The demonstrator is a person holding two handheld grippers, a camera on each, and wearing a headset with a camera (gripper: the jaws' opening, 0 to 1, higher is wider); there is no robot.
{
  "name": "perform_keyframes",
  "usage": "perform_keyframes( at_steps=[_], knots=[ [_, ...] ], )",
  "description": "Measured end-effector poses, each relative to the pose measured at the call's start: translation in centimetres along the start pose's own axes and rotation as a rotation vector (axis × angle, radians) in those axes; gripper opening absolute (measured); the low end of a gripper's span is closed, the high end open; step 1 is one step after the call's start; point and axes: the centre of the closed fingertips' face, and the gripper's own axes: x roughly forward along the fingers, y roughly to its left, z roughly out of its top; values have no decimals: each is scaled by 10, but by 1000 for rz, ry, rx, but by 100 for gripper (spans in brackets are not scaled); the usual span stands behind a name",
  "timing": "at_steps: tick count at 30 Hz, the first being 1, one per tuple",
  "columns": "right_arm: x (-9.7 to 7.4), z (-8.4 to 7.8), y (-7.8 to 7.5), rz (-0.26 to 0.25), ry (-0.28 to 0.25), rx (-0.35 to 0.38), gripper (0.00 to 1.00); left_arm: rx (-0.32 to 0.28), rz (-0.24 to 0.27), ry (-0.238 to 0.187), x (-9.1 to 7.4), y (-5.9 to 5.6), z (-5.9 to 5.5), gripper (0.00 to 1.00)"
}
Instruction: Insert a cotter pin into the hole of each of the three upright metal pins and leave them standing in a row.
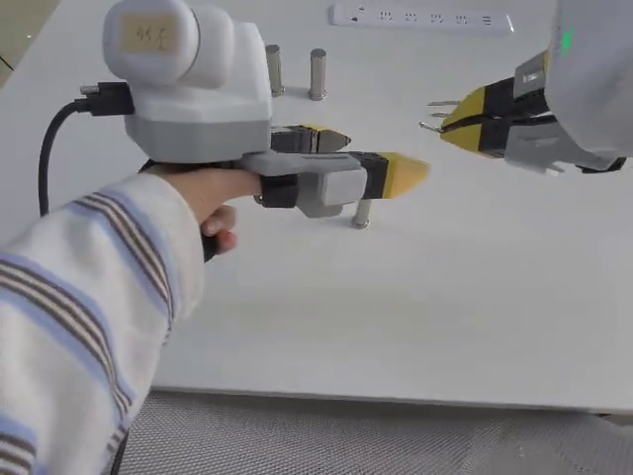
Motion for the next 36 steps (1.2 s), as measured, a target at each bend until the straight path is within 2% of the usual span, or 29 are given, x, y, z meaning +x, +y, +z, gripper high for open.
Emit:
perform_keyframes(
  at_steps=[8, 15, 18, 26, 31, 34, 36],
  knots=[
    [-7, 12, 13, -21, -32, 0, 0, -17, -38, 4, 0, -10, 0, 38],
    [-7, 19, 23, -16, -45, -20, 0, -40, -75, 4, 1, -20, 1, 24],
    [-7, 22, 27, -17, -51, -24, 0, -48, -88, 18, 1, -25, -1, 19],
    [-5, 24, 35, -4, -53, -30, 0, -58, -115, 47, 0, -29, -7, 7],
    [-6, 28, 37, -4, -62, -29, 0, -60, -116, 56, 0, -24, -9, 4],
    [-5, 28, 37, -7, -62, -30, 0, -59, -116, 62, 0, -27, -10, 2],
    [-5, 29, 38, -5, -64, -30, 0, -54, -114, 68, 0, -25, -11, 1]
  ],
)
